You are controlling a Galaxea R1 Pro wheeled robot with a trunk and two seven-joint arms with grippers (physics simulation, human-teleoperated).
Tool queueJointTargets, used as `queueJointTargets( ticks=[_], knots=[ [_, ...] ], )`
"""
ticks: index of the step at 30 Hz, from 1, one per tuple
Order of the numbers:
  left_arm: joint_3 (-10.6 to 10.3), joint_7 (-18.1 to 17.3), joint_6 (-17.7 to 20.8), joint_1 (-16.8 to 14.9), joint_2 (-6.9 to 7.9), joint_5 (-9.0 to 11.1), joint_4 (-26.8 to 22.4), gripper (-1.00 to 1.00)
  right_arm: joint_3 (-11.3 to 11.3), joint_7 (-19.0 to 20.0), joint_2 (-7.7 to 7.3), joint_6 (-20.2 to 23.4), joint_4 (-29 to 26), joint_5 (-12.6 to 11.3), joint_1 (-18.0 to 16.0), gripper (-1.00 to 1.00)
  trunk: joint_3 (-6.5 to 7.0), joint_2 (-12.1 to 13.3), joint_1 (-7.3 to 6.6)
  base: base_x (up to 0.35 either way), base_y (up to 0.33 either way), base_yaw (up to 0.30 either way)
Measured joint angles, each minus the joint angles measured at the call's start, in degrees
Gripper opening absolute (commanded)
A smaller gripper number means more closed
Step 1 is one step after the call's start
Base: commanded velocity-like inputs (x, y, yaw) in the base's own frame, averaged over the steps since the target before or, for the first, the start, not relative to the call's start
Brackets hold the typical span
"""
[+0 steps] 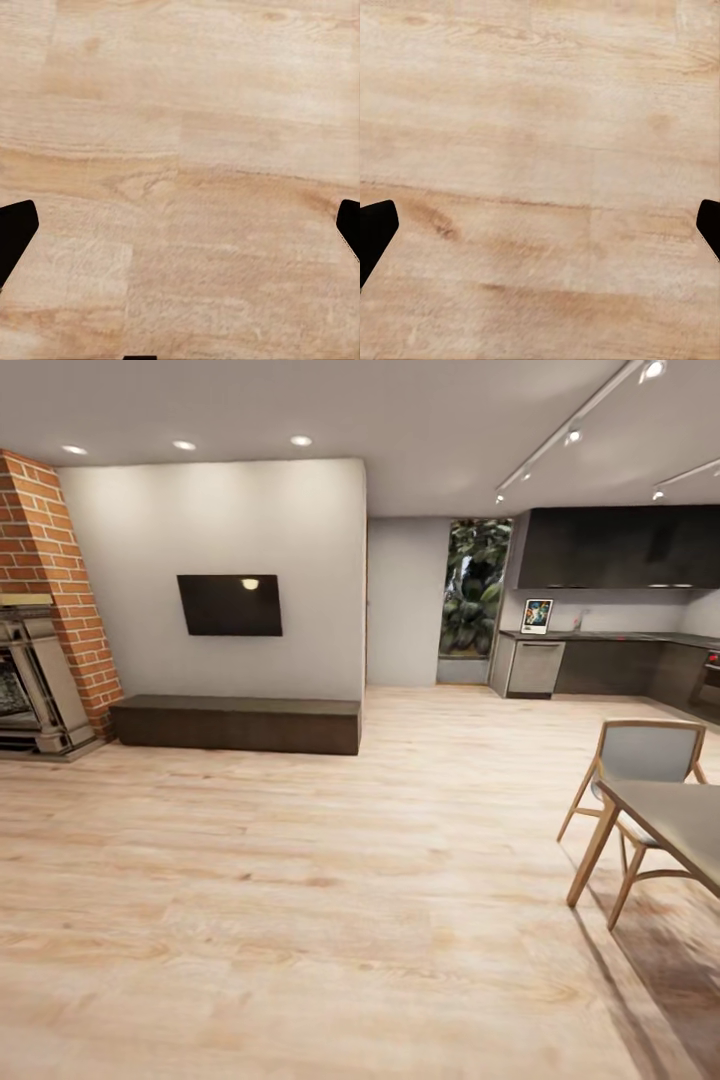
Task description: Pick up the poster from the kitchen countertop and hang it on one of the wall nails in the kitchen.
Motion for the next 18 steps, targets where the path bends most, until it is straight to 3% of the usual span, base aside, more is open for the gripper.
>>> queueJointTargets(
  ticks=[18],
  knots=[
    [0.4, 0.0, 0.0, 0.0, 0.01, 0.0, 0.0, 1.0, 0.0, 0.0, 0.0, 0.0, 0.0, 0.0, 0.0, 1.0, 0.0, 0.0, 0.0, 0.339, 0.0, 0.0]
  ],
)
